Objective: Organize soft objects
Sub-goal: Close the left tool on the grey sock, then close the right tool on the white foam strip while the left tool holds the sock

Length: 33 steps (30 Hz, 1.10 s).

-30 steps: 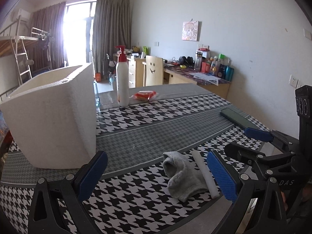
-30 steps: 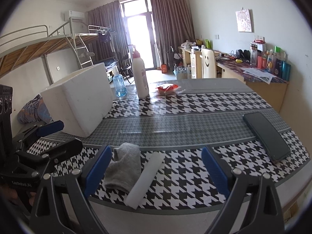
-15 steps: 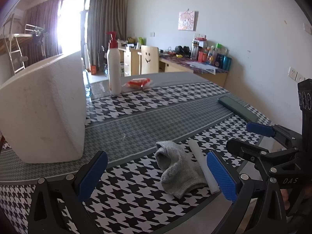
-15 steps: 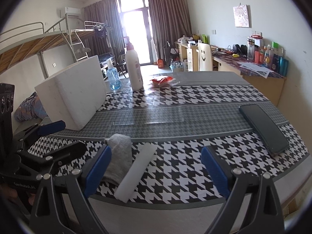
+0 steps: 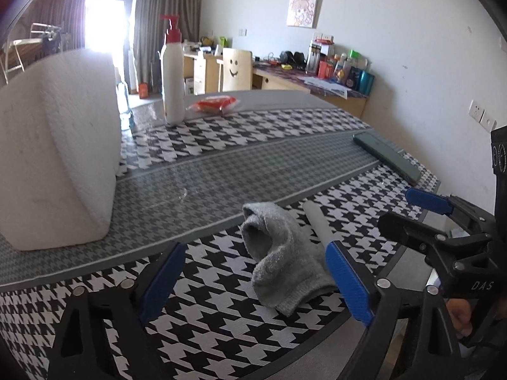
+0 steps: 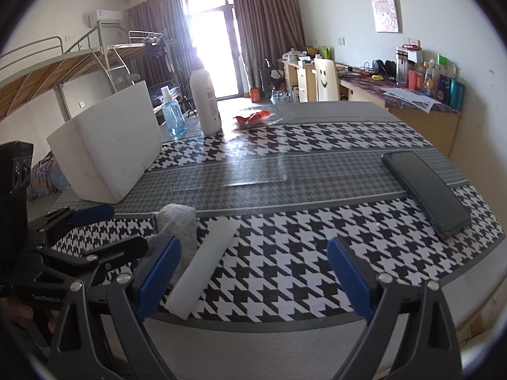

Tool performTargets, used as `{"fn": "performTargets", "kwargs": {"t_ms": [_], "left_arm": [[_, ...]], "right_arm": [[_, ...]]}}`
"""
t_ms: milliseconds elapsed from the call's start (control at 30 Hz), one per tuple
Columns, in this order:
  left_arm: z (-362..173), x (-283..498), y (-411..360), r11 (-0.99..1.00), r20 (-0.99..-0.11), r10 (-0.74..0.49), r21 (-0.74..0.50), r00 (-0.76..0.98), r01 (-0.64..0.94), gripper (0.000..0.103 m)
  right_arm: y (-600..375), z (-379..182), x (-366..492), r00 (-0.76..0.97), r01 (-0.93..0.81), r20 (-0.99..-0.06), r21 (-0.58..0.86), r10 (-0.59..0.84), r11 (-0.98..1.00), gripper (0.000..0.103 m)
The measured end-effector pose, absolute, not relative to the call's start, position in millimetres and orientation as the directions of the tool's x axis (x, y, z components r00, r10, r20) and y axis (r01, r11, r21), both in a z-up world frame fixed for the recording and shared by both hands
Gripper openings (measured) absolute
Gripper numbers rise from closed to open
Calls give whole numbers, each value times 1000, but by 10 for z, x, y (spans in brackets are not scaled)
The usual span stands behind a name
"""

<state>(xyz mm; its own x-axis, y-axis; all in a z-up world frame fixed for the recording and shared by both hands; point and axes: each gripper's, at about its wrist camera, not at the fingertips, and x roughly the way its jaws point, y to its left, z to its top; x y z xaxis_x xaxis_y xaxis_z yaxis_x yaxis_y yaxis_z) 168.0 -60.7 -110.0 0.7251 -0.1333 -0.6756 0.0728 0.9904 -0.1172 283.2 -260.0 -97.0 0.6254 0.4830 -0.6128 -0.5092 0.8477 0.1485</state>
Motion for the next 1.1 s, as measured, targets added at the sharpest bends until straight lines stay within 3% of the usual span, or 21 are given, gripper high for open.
{"fn": "performTargets", "kwargs": {"t_ms": [100,333,400,633,800,900,1100], "left_arm": [[-1148,1701,-625,990,-690,-141,-119,710,82,82],[-1204,1759,-677,988,-696,-154,-122,701,96,77],[-1228,1790,-682,987,-702,-161,-129,693,99,68],[-1291,1845,-727,984,-719,-178,-135,672,115,52],[-1318,1857,-796,979,-717,-203,-142,666,146,28],[-1288,1834,-795,978,-706,-211,-145,677,153,19],[-1198,1761,-710,978,-679,-206,-150,704,142,18]], "right_arm": [[-2623,-998,2852,624,-501,-618,153,478,852,96],[-2652,-1012,2862,625,-497,-617,159,479,853,96],[-2664,-1020,2863,625,-495,-618,158,477,854,96],[-2679,-1044,2859,621,-497,-620,162,479,853,96],[-2669,-1070,2857,614,-497,-625,167,482,851,96],[-2652,-1072,2853,607,-502,-627,173,488,847,96],[-2537,-1068,2818,590,-529,-630,171,505,831,96]]}}
